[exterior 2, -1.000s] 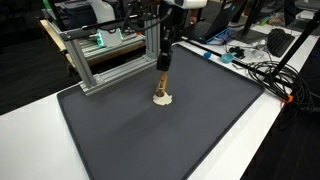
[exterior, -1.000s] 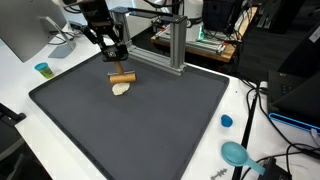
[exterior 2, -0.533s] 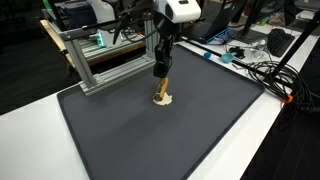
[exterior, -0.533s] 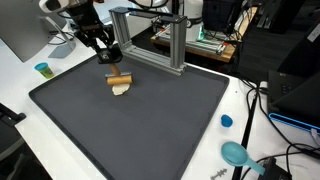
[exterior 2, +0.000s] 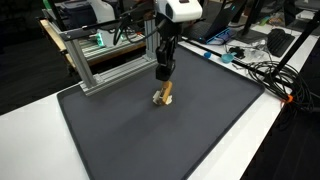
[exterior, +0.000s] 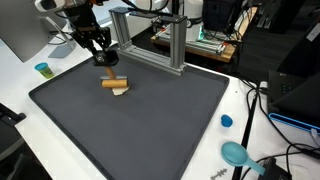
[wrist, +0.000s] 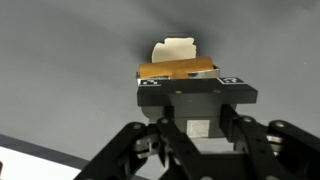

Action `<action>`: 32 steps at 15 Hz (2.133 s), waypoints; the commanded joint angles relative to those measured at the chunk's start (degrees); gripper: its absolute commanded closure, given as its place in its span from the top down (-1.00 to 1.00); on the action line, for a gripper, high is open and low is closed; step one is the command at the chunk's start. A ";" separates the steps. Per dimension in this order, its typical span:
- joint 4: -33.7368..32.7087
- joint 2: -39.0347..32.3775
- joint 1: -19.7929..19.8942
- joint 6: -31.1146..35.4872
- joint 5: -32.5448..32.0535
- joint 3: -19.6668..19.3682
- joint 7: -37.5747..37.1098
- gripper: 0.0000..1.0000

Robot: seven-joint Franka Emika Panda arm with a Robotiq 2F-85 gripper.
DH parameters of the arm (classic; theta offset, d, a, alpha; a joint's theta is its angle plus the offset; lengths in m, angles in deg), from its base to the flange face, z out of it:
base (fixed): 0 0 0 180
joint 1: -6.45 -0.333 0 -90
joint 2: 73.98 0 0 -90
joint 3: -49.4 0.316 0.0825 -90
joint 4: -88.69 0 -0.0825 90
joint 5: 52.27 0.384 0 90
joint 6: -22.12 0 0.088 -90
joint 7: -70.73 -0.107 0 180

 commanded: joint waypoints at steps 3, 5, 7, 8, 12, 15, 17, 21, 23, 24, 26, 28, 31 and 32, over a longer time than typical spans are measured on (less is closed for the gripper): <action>1.40 0.04 -0.69 1.67 -0.13 0.56 -1.99 -0.57; 1.55 -1.11 -1.03 3.31 -0.48 0.51 -3.41 -0.57; 1.91 -2.38 -1.52 3.72 -1.94 0.18 -4.89 -0.57; 2.22 -3.00 -1.95 3.32 -3.39 -0.27 -5.71 -0.57; 3.19 -3.26 -1.92 -0.02 -5.39 -0.85 -7.22 -0.57; 3.50 -3.27 -1.65 -2.67 -5.80 -0.97 -6.85 -0.57; 3.51 -3.19 -1.73 -3.59 -6.34 -1.23 -7.10 -0.57; 3.69 -3.36 -1.97 -5.28 -7.72 -1.50 -7.55 -0.57; 4.10 -3.73 -2.12 -6.96 -9.15 -1.62 -8.05 -0.57; 4.53 -4.27 -2.15 -7.58 -9.59 -1.62 -8.32 -0.57; 4.23 -3.72 -1.87 -9.45 -10.49 -1.55 -9.18 -0.57; 4.03 -1.02 -0.63 -10.09 -8.72 -1.58 -9.34 -0.57; 7.45 7.94 2.81 -10.98 -0.93 -1.29 -7.67 -0.57; 8.63 10.10 3.42 -10.58 1.58 -1.39 -7.73 -0.57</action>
